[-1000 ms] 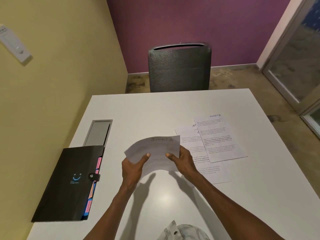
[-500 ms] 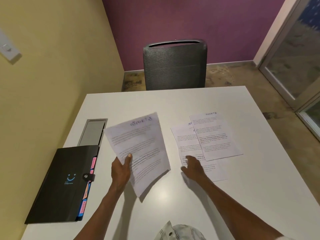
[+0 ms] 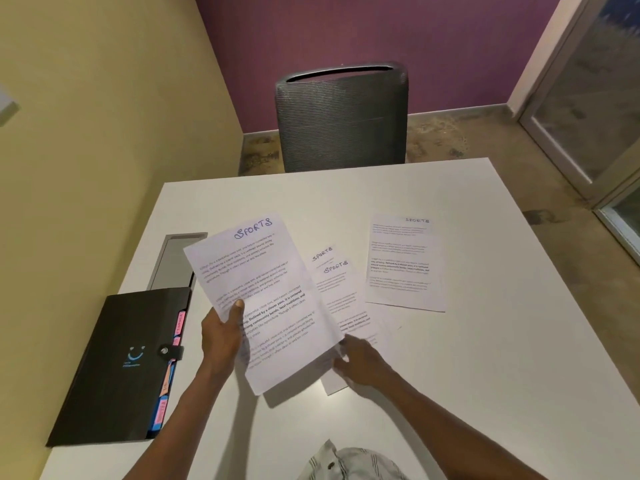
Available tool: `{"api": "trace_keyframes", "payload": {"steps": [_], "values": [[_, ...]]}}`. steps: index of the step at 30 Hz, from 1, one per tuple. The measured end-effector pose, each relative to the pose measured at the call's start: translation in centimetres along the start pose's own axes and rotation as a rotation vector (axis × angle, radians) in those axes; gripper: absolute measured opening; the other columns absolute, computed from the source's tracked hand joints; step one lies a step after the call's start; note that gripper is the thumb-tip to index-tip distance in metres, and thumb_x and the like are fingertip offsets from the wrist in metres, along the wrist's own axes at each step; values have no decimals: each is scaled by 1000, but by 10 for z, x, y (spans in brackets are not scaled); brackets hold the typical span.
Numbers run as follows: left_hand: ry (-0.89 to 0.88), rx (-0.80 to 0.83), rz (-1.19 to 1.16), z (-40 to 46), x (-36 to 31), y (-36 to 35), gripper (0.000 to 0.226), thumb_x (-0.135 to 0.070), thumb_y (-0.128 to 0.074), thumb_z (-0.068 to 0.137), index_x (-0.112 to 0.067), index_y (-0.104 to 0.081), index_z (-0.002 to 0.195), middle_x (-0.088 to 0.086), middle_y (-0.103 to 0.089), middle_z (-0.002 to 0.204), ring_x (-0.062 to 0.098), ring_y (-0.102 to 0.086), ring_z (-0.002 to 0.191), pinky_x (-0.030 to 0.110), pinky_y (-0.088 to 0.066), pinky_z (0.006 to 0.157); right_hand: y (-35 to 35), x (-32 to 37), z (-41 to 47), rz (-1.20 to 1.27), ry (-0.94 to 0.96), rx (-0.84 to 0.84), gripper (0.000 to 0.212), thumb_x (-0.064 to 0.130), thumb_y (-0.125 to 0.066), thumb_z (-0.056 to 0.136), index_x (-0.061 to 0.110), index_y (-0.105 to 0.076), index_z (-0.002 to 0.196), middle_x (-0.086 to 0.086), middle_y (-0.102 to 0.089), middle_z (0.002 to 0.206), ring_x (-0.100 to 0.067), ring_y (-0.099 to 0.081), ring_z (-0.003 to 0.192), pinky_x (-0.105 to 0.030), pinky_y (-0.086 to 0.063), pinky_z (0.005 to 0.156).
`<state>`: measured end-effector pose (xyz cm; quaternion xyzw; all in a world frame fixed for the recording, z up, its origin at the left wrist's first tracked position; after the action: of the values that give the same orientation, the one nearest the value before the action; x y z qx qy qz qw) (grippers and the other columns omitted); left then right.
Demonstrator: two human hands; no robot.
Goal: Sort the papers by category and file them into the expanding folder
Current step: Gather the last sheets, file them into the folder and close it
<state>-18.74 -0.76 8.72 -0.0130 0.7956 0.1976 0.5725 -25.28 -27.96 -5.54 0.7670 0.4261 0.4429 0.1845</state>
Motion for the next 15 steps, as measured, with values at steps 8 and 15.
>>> {"api": "trace_keyframes", "payload": {"steps": [8,15], "values": [[40,17,46,0,15,14,23,-27,-58,99,-21,-56,120,-5,-67,105,16,-65,96,32,-53,73,54,-55,-16,-120,-504,-405,73,54,-81,65,11,-48,115,-11,-51,116,-28,-51,108,-39,-51,85],[56,29,63,-3,16,16,21,-28,-58,98,-21,-58,119,-5,-69,106,18,-66,97,37,-55,76,42,-61,-6,-18,-483,-346,57,33,-78,76,10,-46,117,-11,-59,118,-30,-56,113,-40,-47,90]]}}
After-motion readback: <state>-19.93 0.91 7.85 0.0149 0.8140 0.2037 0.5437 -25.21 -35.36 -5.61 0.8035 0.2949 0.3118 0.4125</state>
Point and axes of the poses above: each hand's wrist, its own z-axis towards the middle knuckle, its own y-axis out of the back of the hand, x = y × z, the point moved 9 cm from there along z, towards the middle knuckle
